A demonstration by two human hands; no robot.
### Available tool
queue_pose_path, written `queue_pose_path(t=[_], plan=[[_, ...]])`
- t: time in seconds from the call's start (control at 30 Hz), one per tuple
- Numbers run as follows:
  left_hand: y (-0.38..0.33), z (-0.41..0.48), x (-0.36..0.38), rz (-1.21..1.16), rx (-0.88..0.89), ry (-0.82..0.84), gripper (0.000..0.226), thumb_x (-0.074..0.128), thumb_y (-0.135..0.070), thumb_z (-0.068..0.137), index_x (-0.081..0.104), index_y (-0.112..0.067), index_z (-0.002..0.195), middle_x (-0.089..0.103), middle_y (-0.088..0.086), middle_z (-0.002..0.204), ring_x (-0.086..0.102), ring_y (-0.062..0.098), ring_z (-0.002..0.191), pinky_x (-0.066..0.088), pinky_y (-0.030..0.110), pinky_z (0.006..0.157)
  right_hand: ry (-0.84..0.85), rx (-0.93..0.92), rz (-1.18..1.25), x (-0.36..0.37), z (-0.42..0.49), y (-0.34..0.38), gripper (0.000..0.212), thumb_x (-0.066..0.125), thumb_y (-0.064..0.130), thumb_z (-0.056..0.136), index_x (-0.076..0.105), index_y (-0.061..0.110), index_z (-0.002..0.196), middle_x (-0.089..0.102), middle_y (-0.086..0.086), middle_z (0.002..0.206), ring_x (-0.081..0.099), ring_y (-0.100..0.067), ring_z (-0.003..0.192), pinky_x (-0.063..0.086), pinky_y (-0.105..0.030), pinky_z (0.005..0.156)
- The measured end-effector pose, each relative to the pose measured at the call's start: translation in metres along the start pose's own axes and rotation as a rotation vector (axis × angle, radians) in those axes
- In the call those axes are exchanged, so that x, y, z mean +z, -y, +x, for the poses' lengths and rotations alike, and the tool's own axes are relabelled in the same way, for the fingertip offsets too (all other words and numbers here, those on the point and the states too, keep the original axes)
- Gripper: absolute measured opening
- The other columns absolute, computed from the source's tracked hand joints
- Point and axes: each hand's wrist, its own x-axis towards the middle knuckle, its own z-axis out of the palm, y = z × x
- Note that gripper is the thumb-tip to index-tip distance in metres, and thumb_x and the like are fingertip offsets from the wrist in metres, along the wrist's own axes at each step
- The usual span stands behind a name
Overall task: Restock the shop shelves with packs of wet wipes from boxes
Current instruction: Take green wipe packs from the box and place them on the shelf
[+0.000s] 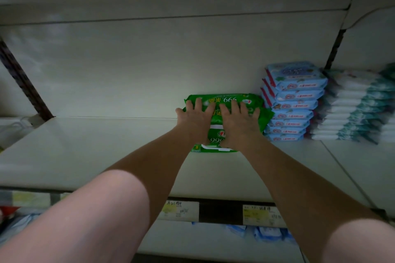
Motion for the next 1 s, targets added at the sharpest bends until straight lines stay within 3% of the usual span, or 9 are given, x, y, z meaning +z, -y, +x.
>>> queue_pose_path(t=[0.43, 0.6, 0.77, 0.9, 1.0], plan=[[0.000, -0.002, 0.000, -0.010, 0.009, -0.013, 0.113, 0.076, -0.045, 0.075, -0.004, -0.024, 0.151, 0.008, 0.017, 0.155, 0.016, 0.039, 0.140, 0.031, 0.056, 0.106, -0.054, 0.092, -0.034, 0.006, -0.003, 0.010, 0.106, 0.074, 0.039, 0.078, 0.000, 0.020, 0.152, 0.005, -0.013, 0.158, 0.004, -0.033, 0.147, 0.008, -0.057, 0.115], [0.008, -0.001, 0.005, -0.056, 0.076, -0.047, 0.112, 0.076, -0.046, 0.075, -0.003, -0.022, 0.152, 0.005, 0.019, 0.157, 0.013, 0.043, 0.141, 0.026, 0.057, 0.109, -0.084, 0.218, -0.077, 0.010, -0.018, 0.028, 0.085, 0.056, 0.027, 0.094, -0.005, 0.014, 0.152, -0.001, -0.017, 0.159, 0.000, -0.033, 0.147, 0.007, -0.052, 0.117], [0.030, -0.016, 0.012, -0.134, 0.165, -0.220, 0.096, 0.072, -0.040, 0.079, 0.011, -0.018, 0.150, 0.017, 0.018, 0.152, 0.014, 0.035, 0.142, 0.017, 0.054, 0.113, -0.120, 0.239, -0.041, 0.003, -0.041, 0.030, 0.071, 0.052, 0.022, 0.095, 0.010, 0.014, 0.152, 0.015, -0.018, 0.155, 0.013, -0.034, 0.145, 0.020, -0.049, 0.115], [0.025, -0.045, 0.010, -0.179, 0.329, -0.391, 0.074, 0.067, -0.029, 0.083, 0.027, -0.018, 0.146, 0.034, 0.014, 0.140, 0.030, 0.030, 0.131, 0.025, 0.045, 0.108, -0.111, 0.294, -0.054, 0.001, -0.063, 0.048, 0.063, 0.054, 0.021, 0.094, 0.023, 0.014, 0.148, 0.027, -0.015, 0.148, 0.025, -0.032, 0.139, 0.028, -0.047, 0.110], [0.018, -0.063, 0.010, -0.235, 0.405, -0.392, 0.062, 0.063, -0.029, 0.085, 0.036, -0.018, 0.140, 0.040, 0.012, 0.136, 0.036, 0.029, 0.127, 0.028, 0.041, 0.102, -0.101, 0.337, -0.038, -0.003, -0.081, 0.060, 0.050, 0.052, 0.020, 0.094, 0.036, 0.012, 0.141, 0.037, -0.013, 0.141, 0.034, -0.030, 0.132, 0.033, -0.043, 0.105]])
